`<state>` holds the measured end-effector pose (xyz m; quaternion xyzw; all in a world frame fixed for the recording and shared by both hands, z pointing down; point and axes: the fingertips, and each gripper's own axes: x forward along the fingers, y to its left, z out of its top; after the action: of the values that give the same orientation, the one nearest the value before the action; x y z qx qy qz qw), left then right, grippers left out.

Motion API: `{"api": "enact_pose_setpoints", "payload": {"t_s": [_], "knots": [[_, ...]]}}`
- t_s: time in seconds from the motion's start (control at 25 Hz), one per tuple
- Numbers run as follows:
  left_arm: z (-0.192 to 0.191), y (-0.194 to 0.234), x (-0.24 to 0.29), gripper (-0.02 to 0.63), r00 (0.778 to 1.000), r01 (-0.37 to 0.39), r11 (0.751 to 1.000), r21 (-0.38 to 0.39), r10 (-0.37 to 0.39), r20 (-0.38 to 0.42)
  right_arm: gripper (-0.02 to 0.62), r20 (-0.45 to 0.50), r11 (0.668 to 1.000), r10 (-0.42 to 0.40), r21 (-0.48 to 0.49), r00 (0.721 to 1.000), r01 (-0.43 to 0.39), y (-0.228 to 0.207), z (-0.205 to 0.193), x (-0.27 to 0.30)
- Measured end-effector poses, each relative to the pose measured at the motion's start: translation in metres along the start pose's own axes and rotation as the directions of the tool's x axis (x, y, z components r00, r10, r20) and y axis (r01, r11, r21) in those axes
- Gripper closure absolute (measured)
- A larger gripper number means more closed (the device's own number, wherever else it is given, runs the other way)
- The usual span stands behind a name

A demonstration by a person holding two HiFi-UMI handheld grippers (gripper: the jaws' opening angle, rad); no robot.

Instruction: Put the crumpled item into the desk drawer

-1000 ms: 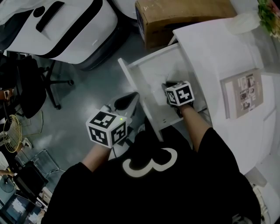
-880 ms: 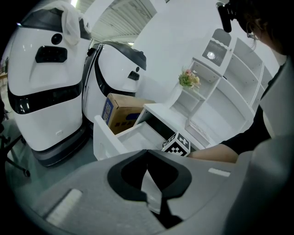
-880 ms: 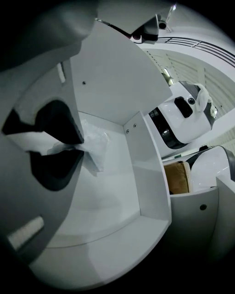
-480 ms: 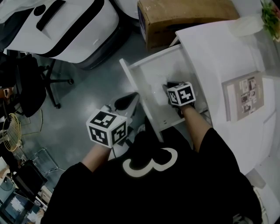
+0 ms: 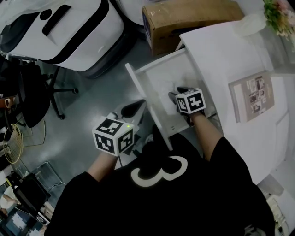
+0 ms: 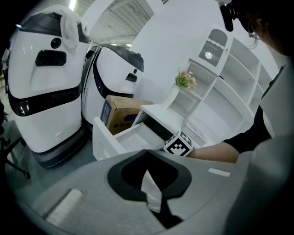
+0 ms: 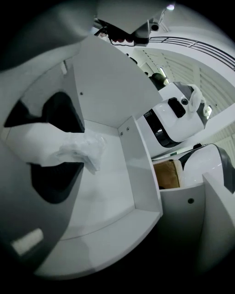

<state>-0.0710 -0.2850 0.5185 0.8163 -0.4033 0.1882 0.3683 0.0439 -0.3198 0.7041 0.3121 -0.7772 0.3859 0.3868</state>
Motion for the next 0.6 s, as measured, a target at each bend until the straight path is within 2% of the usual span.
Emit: {"api": "enact_pose_setpoints", "payload": {"t_s": [0.32,0.6], "knots": [[0.002,-0.026,-0.022,0.595,0.999,0.038,0.999,0.029,-0.039,0.037,0.391,0.142,1.000,0.003,-0.011,0.990,-0.001,0.031,0.009,-0.068],[0.007,-0.060,-0.048,0.595,0.993,0.077,0.995,0.067,-0.082,0.079,0.402,0.316,1.000,-0.001,-0.028,0.949,0.011,0.062,0.022,-0.152]]}}
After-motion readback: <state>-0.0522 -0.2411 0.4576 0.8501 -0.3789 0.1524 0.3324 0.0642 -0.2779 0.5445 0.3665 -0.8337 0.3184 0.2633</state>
